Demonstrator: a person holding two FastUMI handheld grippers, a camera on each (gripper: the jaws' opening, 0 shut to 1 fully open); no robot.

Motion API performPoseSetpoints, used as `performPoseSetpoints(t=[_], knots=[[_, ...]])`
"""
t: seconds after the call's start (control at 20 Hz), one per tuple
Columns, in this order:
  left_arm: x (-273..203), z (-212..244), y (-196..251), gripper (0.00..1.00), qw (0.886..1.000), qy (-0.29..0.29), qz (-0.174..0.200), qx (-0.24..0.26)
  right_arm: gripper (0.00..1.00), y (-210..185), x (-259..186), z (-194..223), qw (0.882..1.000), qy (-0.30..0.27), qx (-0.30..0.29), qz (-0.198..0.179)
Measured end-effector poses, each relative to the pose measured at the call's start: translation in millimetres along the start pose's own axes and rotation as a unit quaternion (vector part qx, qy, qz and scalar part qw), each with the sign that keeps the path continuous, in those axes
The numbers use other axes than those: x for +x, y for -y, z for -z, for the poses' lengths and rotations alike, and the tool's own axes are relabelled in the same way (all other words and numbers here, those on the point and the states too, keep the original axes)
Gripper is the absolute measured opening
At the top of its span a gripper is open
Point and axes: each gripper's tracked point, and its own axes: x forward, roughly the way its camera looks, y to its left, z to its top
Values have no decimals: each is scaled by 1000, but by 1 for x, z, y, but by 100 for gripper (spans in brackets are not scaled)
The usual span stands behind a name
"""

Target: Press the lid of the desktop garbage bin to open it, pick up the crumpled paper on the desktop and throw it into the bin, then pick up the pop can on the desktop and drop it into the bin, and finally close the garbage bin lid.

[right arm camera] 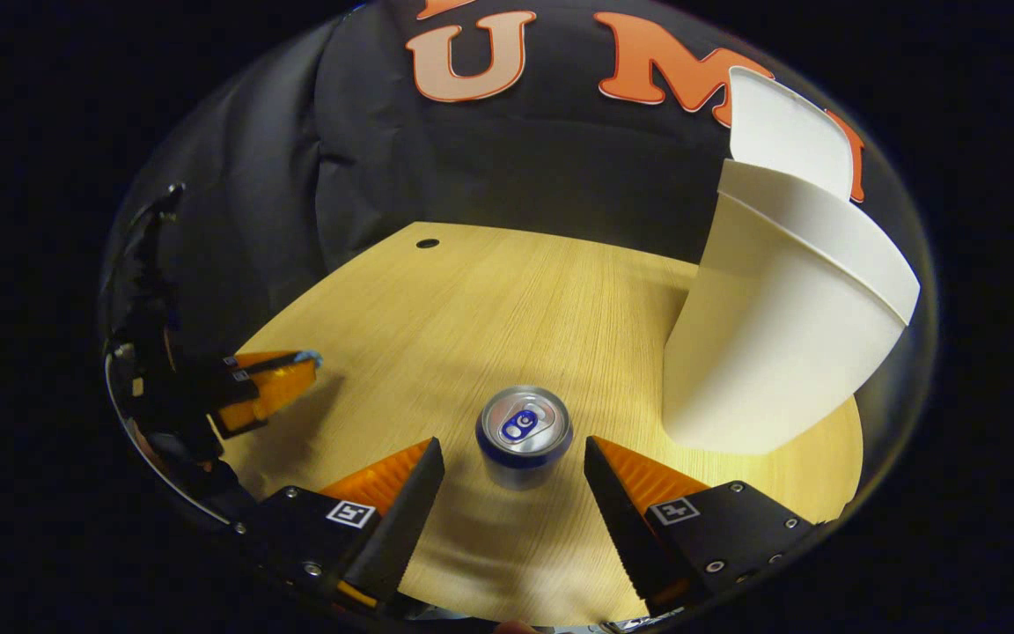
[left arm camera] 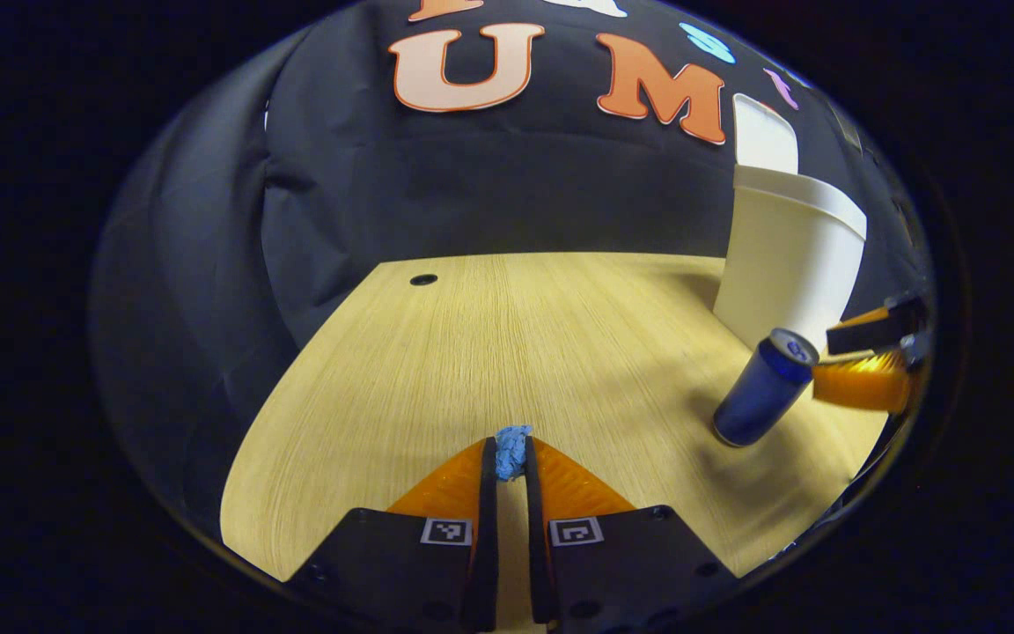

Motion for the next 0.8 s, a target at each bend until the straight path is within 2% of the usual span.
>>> performPoseSetpoints(t=[0.4,0.65,0.8], knots=[[-23,-40,-17,18,999,31,-13,-1,98,1,41,3,1000,-12,-28,4],[-27,-59,-13,18,999,42,-8,4,97,4,58,7,999,-18,-30,15],[-27,-71,-7,18,999,48,-3,9,81,8,57,6,1000,-27,-4,12]])
